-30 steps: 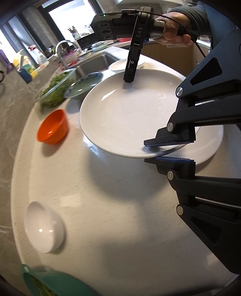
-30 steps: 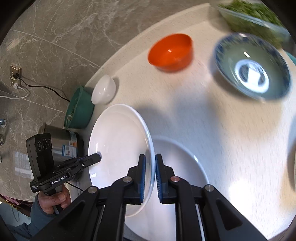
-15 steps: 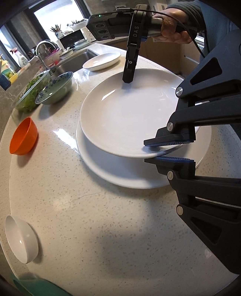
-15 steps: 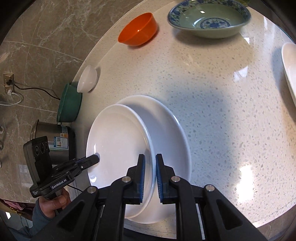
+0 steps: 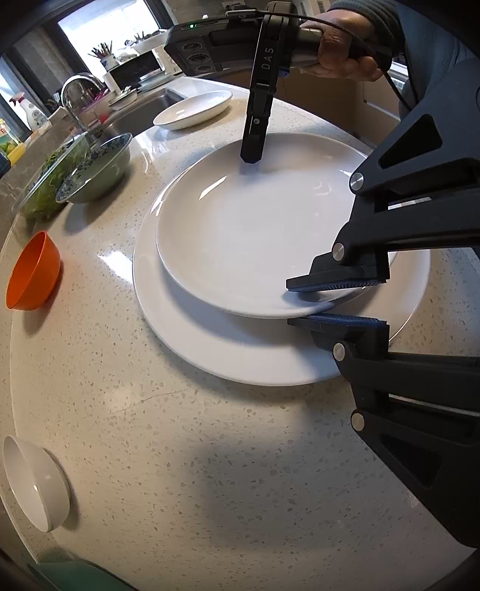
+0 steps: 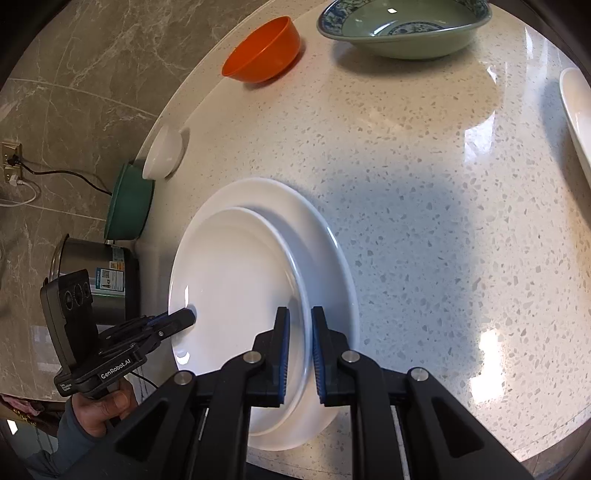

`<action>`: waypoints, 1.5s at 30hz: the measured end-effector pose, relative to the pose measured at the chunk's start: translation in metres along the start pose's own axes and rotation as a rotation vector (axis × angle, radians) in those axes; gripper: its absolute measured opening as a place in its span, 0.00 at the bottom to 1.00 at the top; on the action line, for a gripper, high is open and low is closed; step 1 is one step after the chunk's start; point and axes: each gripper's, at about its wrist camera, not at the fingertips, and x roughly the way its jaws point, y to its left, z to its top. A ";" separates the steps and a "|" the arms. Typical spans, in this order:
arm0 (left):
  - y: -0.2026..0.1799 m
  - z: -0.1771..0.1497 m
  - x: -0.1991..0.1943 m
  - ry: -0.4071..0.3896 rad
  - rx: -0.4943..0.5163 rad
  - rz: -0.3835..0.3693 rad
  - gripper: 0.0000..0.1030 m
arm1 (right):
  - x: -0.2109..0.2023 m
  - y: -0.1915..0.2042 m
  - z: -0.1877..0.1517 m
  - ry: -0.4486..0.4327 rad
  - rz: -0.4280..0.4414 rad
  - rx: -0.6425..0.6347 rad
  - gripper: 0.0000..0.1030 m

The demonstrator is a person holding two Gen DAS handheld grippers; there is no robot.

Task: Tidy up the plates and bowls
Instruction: 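Lower the medium plate into the large white plate with both grippers, then open both grippers to release the stacked plate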

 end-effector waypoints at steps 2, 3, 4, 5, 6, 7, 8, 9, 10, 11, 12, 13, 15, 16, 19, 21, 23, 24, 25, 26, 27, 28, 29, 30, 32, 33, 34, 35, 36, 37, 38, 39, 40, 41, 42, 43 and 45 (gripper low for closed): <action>0.001 0.001 0.001 -0.001 -0.002 0.002 0.09 | 0.000 0.001 0.001 0.002 -0.002 -0.011 0.15; 0.000 0.000 0.000 -0.001 -0.003 0.003 0.09 | 0.000 0.002 0.000 0.003 -0.006 -0.017 0.15; 0.000 0.000 0.000 -0.003 -0.003 0.007 0.09 | 0.000 0.004 0.000 0.003 -0.014 -0.027 0.15; 0.001 -0.002 -0.002 -0.006 -0.003 0.009 0.10 | 0.000 0.006 -0.001 0.002 -0.021 -0.035 0.15; 0.002 -0.002 -0.002 -0.007 -0.005 0.009 0.10 | 0.000 0.008 -0.001 0.002 -0.035 -0.051 0.15; 0.002 -0.002 -0.003 -0.008 -0.006 0.010 0.10 | 0.000 0.012 -0.002 0.000 -0.057 -0.075 0.15; 0.002 -0.002 -0.003 -0.008 -0.007 0.012 0.11 | 0.000 0.018 -0.003 -0.003 -0.091 -0.111 0.15; 0.002 -0.002 -0.003 -0.009 -0.006 0.016 0.11 | 0.000 0.024 -0.004 -0.005 -0.130 -0.152 0.15; 0.001 -0.002 -0.003 -0.011 -0.003 0.021 0.11 | 0.001 0.032 -0.006 -0.007 -0.175 -0.199 0.16; 0.001 -0.002 -0.003 -0.012 -0.002 0.023 0.11 | 0.003 0.038 -0.007 -0.009 -0.214 -0.240 0.16; 0.001 -0.002 -0.003 -0.014 -0.002 0.025 0.12 | 0.004 0.043 -0.008 -0.012 -0.241 -0.268 0.18; 0.001 -0.002 -0.003 -0.016 -0.003 0.025 0.12 | 0.005 0.047 -0.010 -0.015 -0.267 -0.293 0.18; 0.001 -0.001 -0.004 -0.018 -0.002 0.030 0.12 | 0.007 0.054 -0.013 -0.021 -0.310 -0.341 0.19; 0.001 0.000 -0.004 -0.018 0.000 0.033 0.12 | 0.009 0.056 -0.013 -0.023 -0.326 -0.357 0.20; 0.001 0.000 -0.004 -0.019 0.005 0.041 0.13 | 0.010 0.063 -0.016 -0.026 -0.363 -0.392 0.22; 0.000 0.000 -0.004 -0.021 0.008 0.043 0.13 | 0.011 0.066 -0.019 -0.029 -0.384 -0.407 0.24; 0.000 0.000 -0.003 -0.022 0.006 0.034 0.14 | 0.012 0.067 -0.019 -0.033 -0.376 -0.401 0.28; 0.001 0.000 -0.003 -0.022 0.005 0.029 0.16 | 0.012 0.068 -0.019 -0.034 -0.371 -0.397 0.31; 0.001 0.000 -0.003 -0.022 0.005 0.018 0.17 | 0.011 0.066 -0.021 -0.036 -0.366 -0.392 0.32; 0.001 0.000 -0.003 -0.023 0.003 0.006 0.21 | 0.011 0.064 -0.022 -0.038 -0.363 -0.388 0.32; 0.001 0.001 -0.003 -0.024 0.001 -0.009 0.28 | 0.011 0.063 -0.022 -0.040 -0.360 -0.384 0.32; 0.000 0.001 -0.003 -0.025 -0.003 -0.037 0.33 | 0.010 0.061 -0.022 -0.044 -0.352 -0.373 0.33; 0.000 0.001 -0.003 -0.027 -0.006 -0.064 0.45 | 0.009 0.061 -0.021 -0.048 -0.338 -0.360 0.33; -0.002 0.002 -0.002 -0.029 -0.007 -0.085 0.57 | 0.008 0.059 -0.021 -0.052 -0.324 -0.350 0.33; -0.007 0.002 -0.002 -0.039 0.007 -0.096 0.67 | 0.007 0.056 -0.021 -0.060 -0.295 -0.330 0.34; -0.010 0.003 -0.001 -0.045 0.020 -0.088 0.70 | 0.007 0.054 -0.020 -0.062 -0.281 -0.319 0.34; -0.011 0.003 -0.001 -0.048 0.025 -0.085 0.70 | 0.006 0.053 -0.020 -0.068 -0.276 -0.315 0.34; -0.011 0.004 0.000 -0.052 0.027 -0.088 0.71 | 0.006 0.053 -0.021 -0.073 -0.278 -0.312 0.34; -0.011 0.005 0.000 -0.054 0.027 -0.093 0.71 | 0.005 0.054 -0.021 -0.076 -0.278 -0.309 0.34; -0.010 0.006 0.001 -0.054 0.026 -0.097 0.71 | 0.005 0.053 -0.022 -0.079 -0.277 -0.306 0.34; -0.011 0.007 0.001 -0.052 0.027 -0.098 0.73 | 0.003 0.054 -0.022 -0.085 -0.283 -0.303 0.34; -0.011 0.008 0.001 -0.048 0.032 -0.099 0.75 | 0.001 0.053 -0.021 -0.090 -0.286 -0.301 0.36; -0.013 0.009 0.002 -0.044 0.037 -0.097 0.76 | 0.000 0.053 -0.021 -0.095 -0.283 -0.297 0.39; -0.013 0.010 0.002 -0.040 0.040 -0.091 0.78 | -0.003 0.052 -0.022 -0.103 -0.282 -0.293 0.39; -0.014 0.011 0.001 -0.039 0.046 -0.081 0.83 | -0.003 0.052 -0.022 -0.106 -0.283 -0.292 0.40; -0.016 0.012 0.000 -0.040 0.055 -0.065 0.86 | -0.004 0.052 -0.022 -0.106 -0.285 -0.292 0.40; -0.019 0.013 -0.002 -0.037 0.074 -0.030 0.88 | -0.004 0.053 -0.022 -0.109 -0.291 -0.293 0.40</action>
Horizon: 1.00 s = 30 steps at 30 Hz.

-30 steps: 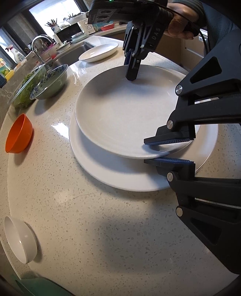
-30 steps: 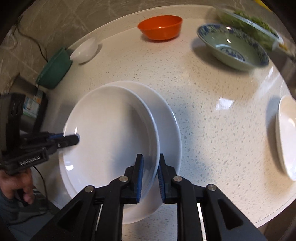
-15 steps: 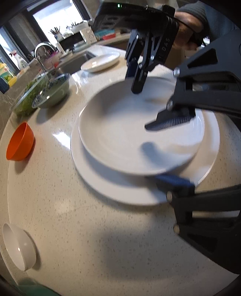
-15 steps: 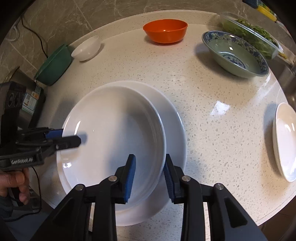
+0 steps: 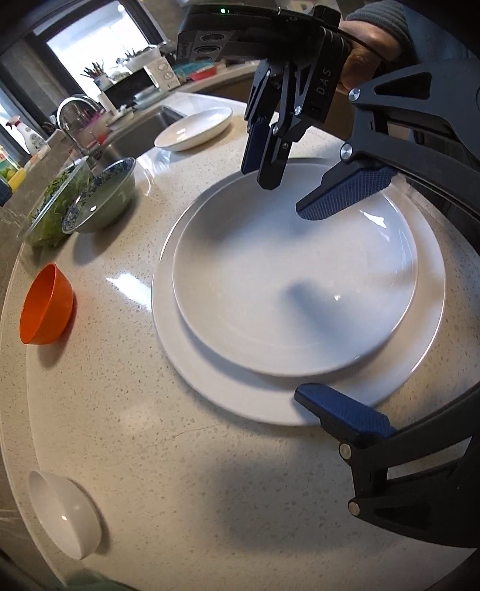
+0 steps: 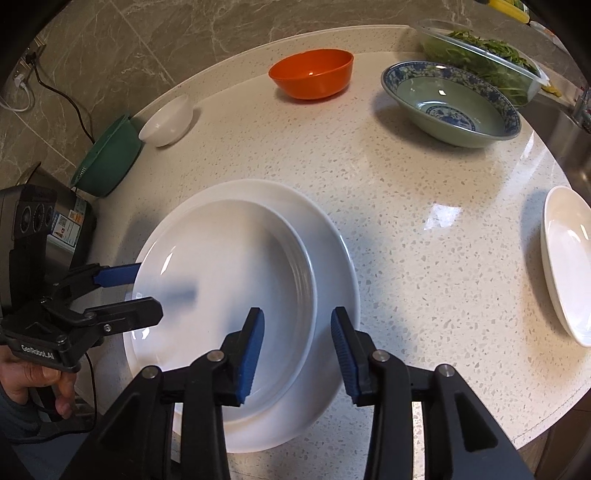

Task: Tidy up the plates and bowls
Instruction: 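Open both grippers to release the stacked plate, then raise both grippers away from the stacked plates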

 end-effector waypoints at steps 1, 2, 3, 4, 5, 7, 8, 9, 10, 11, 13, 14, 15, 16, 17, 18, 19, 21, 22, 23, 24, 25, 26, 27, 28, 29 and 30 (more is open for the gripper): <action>-0.002 0.002 -0.001 0.004 0.008 0.020 0.88 | 0.000 0.001 0.000 -0.001 -0.004 -0.001 0.41; -0.003 0.003 0.000 0.010 0.016 0.034 0.89 | 0.000 0.001 0.000 -0.002 -0.007 -0.002 0.41; -0.005 0.003 0.001 0.018 0.024 0.044 0.90 | 0.000 0.002 0.000 -0.003 -0.006 0.000 0.42; -0.008 0.005 0.001 0.028 0.038 0.064 0.90 | 0.000 0.002 0.000 -0.004 -0.005 0.004 0.43; -0.011 0.006 0.002 0.033 0.050 0.083 0.93 | 0.000 0.002 0.000 -0.007 -0.007 0.006 0.44; -0.015 0.006 0.002 0.035 0.070 0.101 0.94 | -0.003 0.000 0.001 -0.018 -0.003 0.017 0.49; -0.017 0.006 0.000 0.031 0.068 0.100 0.94 | -0.004 -0.001 0.001 -0.024 -0.003 0.022 0.51; -0.017 0.006 -0.002 0.023 0.065 0.099 0.94 | -0.007 -0.001 0.001 -0.033 -0.006 0.025 0.58; -0.018 0.007 -0.008 0.008 0.061 0.094 0.94 | -0.010 -0.002 0.001 -0.044 -0.006 0.029 0.65; -0.018 0.007 -0.014 -0.010 0.056 0.084 0.94 | -0.016 -0.002 0.001 -0.060 0.004 0.034 0.68; -0.020 0.009 -0.034 -0.087 0.035 0.044 0.98 | -0.027 -0.003 0.000 -0.092 0.041 0.046 0.81; -0.019 0.011 -0.043 -0.126 0.031 0.027 1.00 | -0.035 -0.005 -0.001 -0.109 0.078 0.057 0.86; -0.020 0.013 -0.052 -0.164 0.032 0.003 1.00 | -0.042 -0.008 -0.002 -0.126 0.121 0.069 0.95; -0.021 0.015 -0.062 -0.205 0.040 -0.040 1.00 | -0.049 -0.012 -0.004 -0.140 0.172 0.084 1.00; -0.022 0.017 -0.069 -0.230 0.042 -0.072 1.00 | -0.056 -0.017 -0.005 -0.157 0.231 0.106 1.00; -0.023 0.019 -0.074 -0.256 0.043 -0.107 1.00 | -0.063 -0.023 -0.008 -0.170 0.287 0.134 1.00; -0.027 0.022 -0.079 -0.285 0.043 -0.157 1.00 | -0.069 -0.031 -0.011 -0.181 0.349 0.168 1.00; -0.032 0.025 -0.088 -0.321 0.041 -0.225 1.00 | -0.082 -0.049 -0.018 -0.214 0.417 0.225 1.00; -0.038 0.027 -0.091 -0.336 0.031 -0.256 1.00 | -0.090 -0.058 -0.021 -0.235 0.434 0.245 1.00; -0.043 0.029 -0.092 -0.345 0.023 -0.277 1.00 | -0.098 -0.069 -0.024 -0.256 0.458 0.266 1.00; -0.048 0.029 -0.093 -0.351 0.018 -0.293 1.00 | -0.104 -0.080 -0.024 -0.274 0.476 0.284 1.00; -0.057 0.031 -0.093 -0.360 0.018 -0.304 1.00 | -0.112 -0.094 -0.026 -0.301 0.496 0.305 1.00; -0.064 0.031 -0.090 -0.364 0.022 -0.303 1.00 | -0.117 -0.106 -0.027 -0.321 0.508 0.320 1.00; -0.072 0.032 -0.087 -0.365 0.025 -0.299 1.00 | -0.121 -0.118 -0.026 -0.337 0.524 0.334 1.00; -0.080 0.033 -0.081 -0.363 0.011 -0.301 1.00 | -0.124 -0.132 -0.024 -0.349 0.543 0.350 1.00; -0.084 0.035 -0.078 -0.360 -0.006 -0.306 1.00 | -0.127 -0.146 -0.023 -0.361 0.561 0.367 1.00; -0.088 0.037 -0.072 -0.347 -0.032 -0.313 1.00 | -0.129 -0.160 -0.020 -0.372 0.573 0.375 1.00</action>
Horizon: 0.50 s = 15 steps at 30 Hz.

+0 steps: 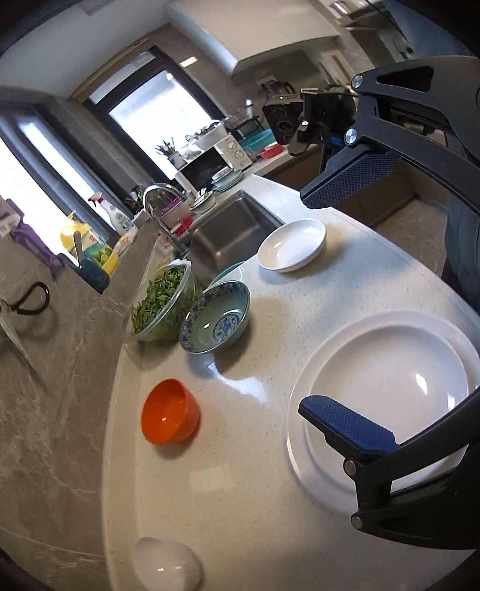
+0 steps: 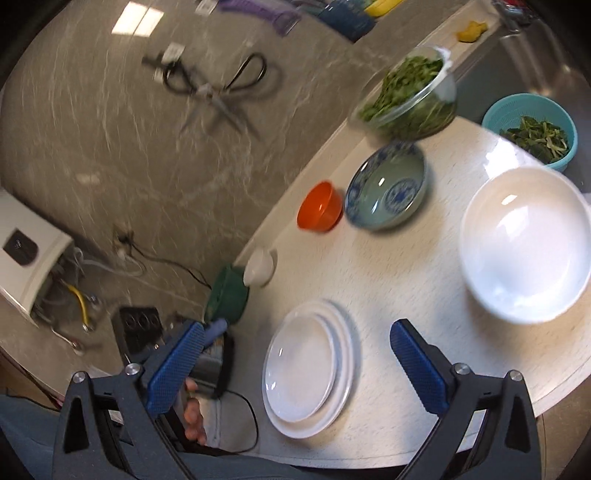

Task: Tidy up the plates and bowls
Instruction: 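Raise both grippers away from the stacked plates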

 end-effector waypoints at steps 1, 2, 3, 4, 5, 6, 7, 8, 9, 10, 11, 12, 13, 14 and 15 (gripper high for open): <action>-0.002 -0.002 0.009 0.017 -0.027 0.001 1.00 | -0.008 -0.011 0.012 -0.008 0.016 0.003 1.00; -0.007 -0.002 0.017 0.031 -0.038 0.012 1.00 | -0.015 -0.020 0.020 -0.009 0.028 0.002 1.00; -0.012 -0.003 0.024 0.045 -0.040 0.031 1.00 | -0.019 -0.030 0.032 -0.003 0.041 -0.002 1.00; -0.021 -0.004 0.036 0.056 -0.042 0.056 1.00 | -0.022 -0.041 0.045 0.012 0.058 -0.003 1.00; -0.028 -0.005 0.045 0.056 -0.050 0.077 1.00 | -0.025 -0.054 0.059 0.028 0.070 0.002 1.00; -0.033 -0.006 0.054 0.050 -0.065 0.099 1.00 | -0.026 -0.067 0.072 0.049 0.077 0.010 1.00; -0.041 -0.007 0.068 0.049 -0.099 0.124 1.00 | -0.026 -0.082 0.088 0.080 0.082 0.020 1.00; -0.049 -0.009 0.078 0.050 -0.142 0.151 1.00 | -0.028 -0.092 0.098 0.107 0.076 0.030 1.00; -0.054 -0.010 0.086 0.047 -0.165 0.165 1.00 | -0.031 -0.102 0.107 0.133 0.072 0.041 1.00; -0.066 -0.014 0.099 0.050 -0.180 0.178 1.00 | -0.035 -0.110 0.117 0.155 0.082 0.042 1.00; -0.075 -0.018 0.111 0.067 -0.180 0.191 1.00 | -0.039 -0.118 0.128 0.173 0.090 0.038 1.00; -0.084 -0.022 0.123 0.086 -0.178 0.211 1.00 | -0.044 -0.125 0.135 0.186 0.092 0.043 1.00; -0.092 -0.028 0.137 0.100 -0.185 0.235 1.00 | -0.048 -0.130 0.138 0.199 0.100 0.050 1.00; -0.097 -0.033 0.147 0.110 -0.197 0.238 1.00 | -0.051 -0.137 0.142 0.216 0.105 0.054 1.00; -0.099 -0.037 0.158 0.125 -0.210 0.232 1.00 | -0.053 -0.142 0.145 0.231 0.098 0.052 1.00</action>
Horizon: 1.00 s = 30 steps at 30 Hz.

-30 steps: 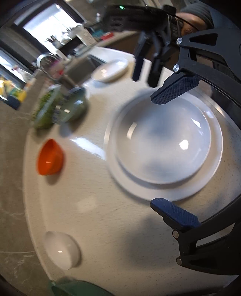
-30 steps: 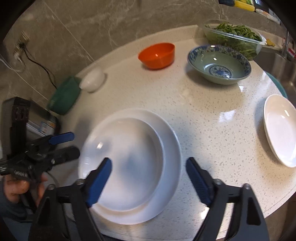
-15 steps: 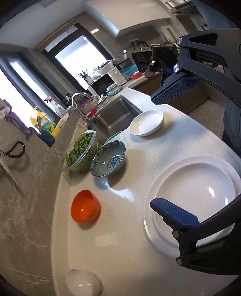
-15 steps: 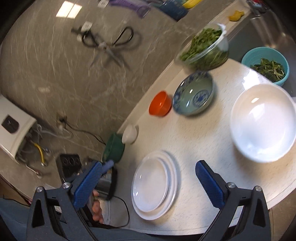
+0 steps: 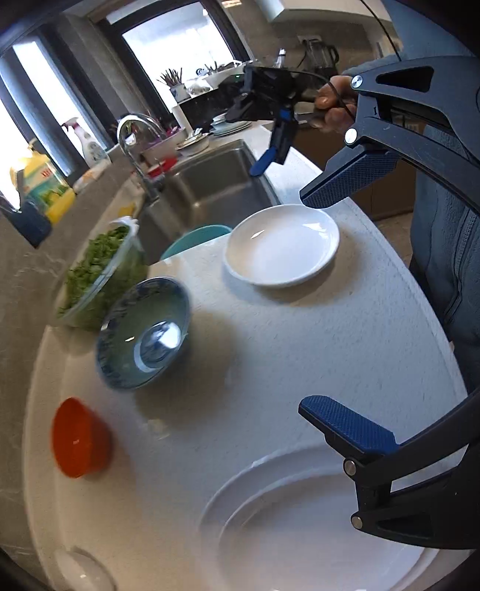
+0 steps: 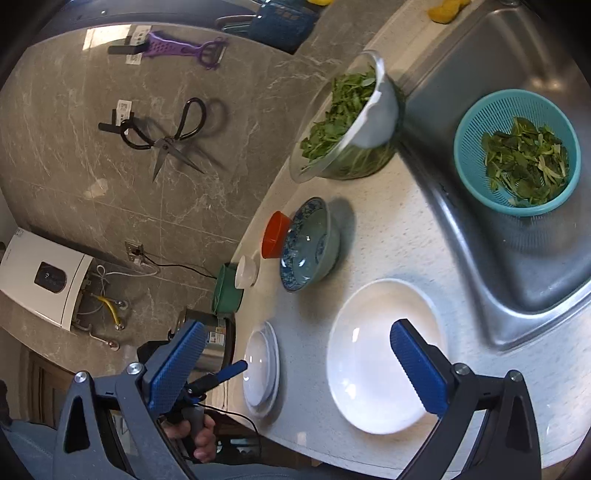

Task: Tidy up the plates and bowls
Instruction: 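Raise both grippers away from the stacked plates, then move both grippers to the rim of the small white plate by the sink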

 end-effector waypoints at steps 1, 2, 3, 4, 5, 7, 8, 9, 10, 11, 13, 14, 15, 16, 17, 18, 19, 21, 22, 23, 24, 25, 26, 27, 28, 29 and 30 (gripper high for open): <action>-0.004 -0.003 0.014 0.023 -0.012 0.004 0.99 | -0.002 -0.005 0.003 0.017 -0.013 -0.002 1.00; -0.006 -0.004 0.023 0.037 -0.017 0.007 0.99 | -0.002 -0.011 0.006 0.037 -0.020 -0.002 1.00; -0.007 -0.006 0.032 0.049 -0.016 0.006 0.99 | -0.002 -0.014 0.007 0.053 -0.025 -0.002 1.00; -0.010 -0.006 0.043 0.062 -0.007 0.010 0.98 | -0.002 -0.019 0.008 0.068 -0.032 -0.005 0.99; -0.012 -0.005 0.050 0.062 0.000 0.022 0.98 | -0.002 -0.025 0.009 0.081 -0.032 -0.007 0.99; -0.016 -0.004 0.064 0.053 0.005 0.010 0.98 | -0.001 -0.037 0.010 0.098 -0.038 0.012 0.99; -0.017 -0.003 0.069 0.052 0.001 0.001 0.98 | -0.001 -0.044 0.011 0.111 -0.040 0.028 0.98; -0.018 -0.003 0.073 0.051 0.004 0.002 0.98 | 0.000 -0.048 0.012 0.125 -0.039 0.029 0.95; -0.021 -0.005 0.080 0.058 0.018 0.004 0.98 | 0.001 -0.050 0.012 0.144 -0.038 0.019 0.93; -0.022 -0.006 0.084 0.072 0.025 0.005 0.98 | 0.004 -0.052 0.013 0.169 -0.043 0.001 0.93; -0.022 -0.004 0.095 0.088 0.021 0.022 0.98 | 0.009 -0.053 0.012 0.204 -0.076 -0.029 0.85; -0.021 -0.005 0.098 0.095 0.017 0.018 0.97 | 0.013 -0.055 0.012 0.229 -0.082 -0.039 0.82; -0.020 -0.004 0.100 0.098 0.012 0.015 0.94 | 0.018 -0.057 0.011 0.252 -0.095 -0.046 0.76; -0.020 -0.004 0.104 0.099 0.005 0.007 0.91 | 0.021 -0.059 0.010 0.270 -0.114 -0.055 0.73; -0.017 -0.006 0.104 0.103 -0.001 0.003 0.85 | 0.026 -0.061 0.009 0.291 -0.135 -0.063 0.73; -0.017 -0.006 0.109 0.113 -0.007 0.009 0.81 | 0.028 -0.063 0.009 0.300 -0.143 -0.064 0.72; -0.017 -0.007 0.113 0.121 -0.012 0.021 0.80 | 0.030 -0.065 0.009 0.305 -0.136 -0.059 0.71; -0.016 -0.008 0.117 0.128 -0.017 0.019 0.76 | 0.033 -0.067 0.010 0.317 -0.129 -0.064 0.70; -0.018 -0.009 0.120 0.125 -0.018 0.022 0.74 | 0.033 -0.068 0.011 0.324 -0.132 -0.069 0.69; -0.018 -0.009 0.121 0.123 -0.019 0.026 0.72 | 0.035 -0.069 0.012 0.329 -0.133 -0.069 0.68; -0.018 -0.010 0.122 0.122 -0.022 0.025 0.67 | 0.036 -0.069 0.012 0.336 -0.132 -0.067 0.64; -0.017 -0.009 0.123 0.120 -0.029 0.025 0.65 | 0.038 -0.071 0.013 0.346 -0.134 -0.068 0.61; -0.016 -0.009 0.124 0.120 -0.033 0.031 0.62 | 0.040 -0.071 0.014 0.356 -0.139 -0.069 0.60; -0.018 -0.006 0.126 0.117 -0.035 0.031 0.62 | 0.041 -0.072 0.014 0.364 -0.144 -0.070 0.58; -0.018 -0.004 0.127 0.118 -0.036 0.032 0.62 | 0.043 -0.073 0.014 0.374 -0.145 -0.070 0.56; -0.017 -0.003 0.125 0.118 -0.037 0.033 0.62 | 0.045 -0.074 0.015 0.380 -0.148 -0.072 0.55; -0.017 -0.002 0.126 0.119 -0.038 0.032 0.62 | 0.046 -0.074 0.015 0.384 -0.146 -0.072 0.55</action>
